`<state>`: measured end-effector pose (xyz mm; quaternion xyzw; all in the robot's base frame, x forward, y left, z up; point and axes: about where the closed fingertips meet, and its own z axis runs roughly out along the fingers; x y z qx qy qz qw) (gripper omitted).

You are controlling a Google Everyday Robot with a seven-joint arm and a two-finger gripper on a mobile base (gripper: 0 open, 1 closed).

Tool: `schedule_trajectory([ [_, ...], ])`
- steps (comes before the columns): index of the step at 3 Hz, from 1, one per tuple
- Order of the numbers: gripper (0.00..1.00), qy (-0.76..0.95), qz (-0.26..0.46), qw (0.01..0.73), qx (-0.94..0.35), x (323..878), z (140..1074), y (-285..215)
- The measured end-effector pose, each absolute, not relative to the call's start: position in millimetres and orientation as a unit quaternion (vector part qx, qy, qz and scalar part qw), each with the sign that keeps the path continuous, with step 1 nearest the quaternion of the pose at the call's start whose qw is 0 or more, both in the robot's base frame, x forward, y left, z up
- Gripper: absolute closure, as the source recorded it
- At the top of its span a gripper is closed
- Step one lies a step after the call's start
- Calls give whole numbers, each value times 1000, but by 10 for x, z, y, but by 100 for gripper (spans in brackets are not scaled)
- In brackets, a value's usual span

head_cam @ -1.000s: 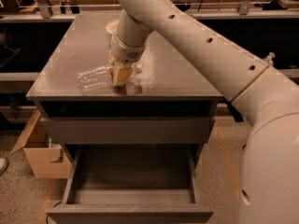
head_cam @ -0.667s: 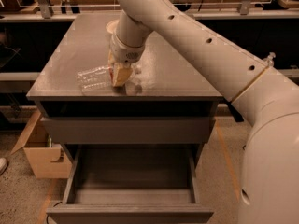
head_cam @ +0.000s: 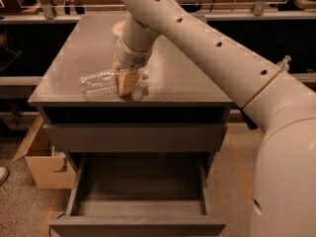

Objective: Pick water bottle from middle drawer and place on counter

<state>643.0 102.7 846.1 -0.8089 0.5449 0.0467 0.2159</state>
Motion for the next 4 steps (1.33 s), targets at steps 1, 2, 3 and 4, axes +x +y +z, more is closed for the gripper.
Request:
schedule_trajectory([
  [1,0,544,48,215,-809,6433,8436,1040],
  [2,0,546,46,215,-808,6449,8439,1013],
  [3,0,561,23,211,-800,6527,8569,797],
  [4,0,584,-12,218,-782,6604,8810,430],
])
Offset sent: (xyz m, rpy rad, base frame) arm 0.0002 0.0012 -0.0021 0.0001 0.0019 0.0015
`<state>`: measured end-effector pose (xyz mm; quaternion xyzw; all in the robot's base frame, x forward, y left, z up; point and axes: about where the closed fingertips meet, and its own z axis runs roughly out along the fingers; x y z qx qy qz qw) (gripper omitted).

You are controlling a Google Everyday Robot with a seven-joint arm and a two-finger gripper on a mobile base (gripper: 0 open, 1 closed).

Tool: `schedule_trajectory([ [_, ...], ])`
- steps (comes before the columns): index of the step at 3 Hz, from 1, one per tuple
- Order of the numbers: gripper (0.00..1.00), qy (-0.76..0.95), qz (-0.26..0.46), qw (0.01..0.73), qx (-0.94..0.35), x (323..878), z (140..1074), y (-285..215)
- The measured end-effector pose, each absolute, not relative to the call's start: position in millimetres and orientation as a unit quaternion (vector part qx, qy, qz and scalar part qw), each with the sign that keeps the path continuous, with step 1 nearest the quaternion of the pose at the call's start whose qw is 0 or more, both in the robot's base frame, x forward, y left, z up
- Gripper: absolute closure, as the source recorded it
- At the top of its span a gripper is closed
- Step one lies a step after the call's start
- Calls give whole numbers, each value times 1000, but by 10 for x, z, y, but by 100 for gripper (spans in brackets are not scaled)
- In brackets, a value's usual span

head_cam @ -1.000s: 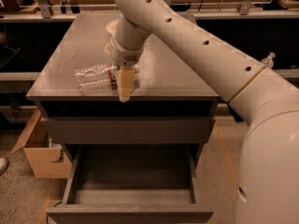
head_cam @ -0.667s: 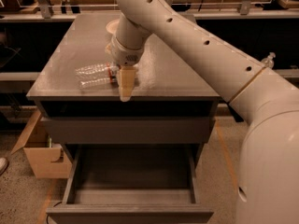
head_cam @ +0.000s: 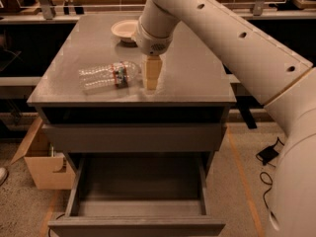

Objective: Pick water bottle from middle drawer and place on counter

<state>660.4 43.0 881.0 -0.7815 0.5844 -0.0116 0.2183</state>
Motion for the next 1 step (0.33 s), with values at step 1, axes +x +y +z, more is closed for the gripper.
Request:
schedule_trajectory([
  [1,0,621,-37,222,-751,6664,8954,-53],
])
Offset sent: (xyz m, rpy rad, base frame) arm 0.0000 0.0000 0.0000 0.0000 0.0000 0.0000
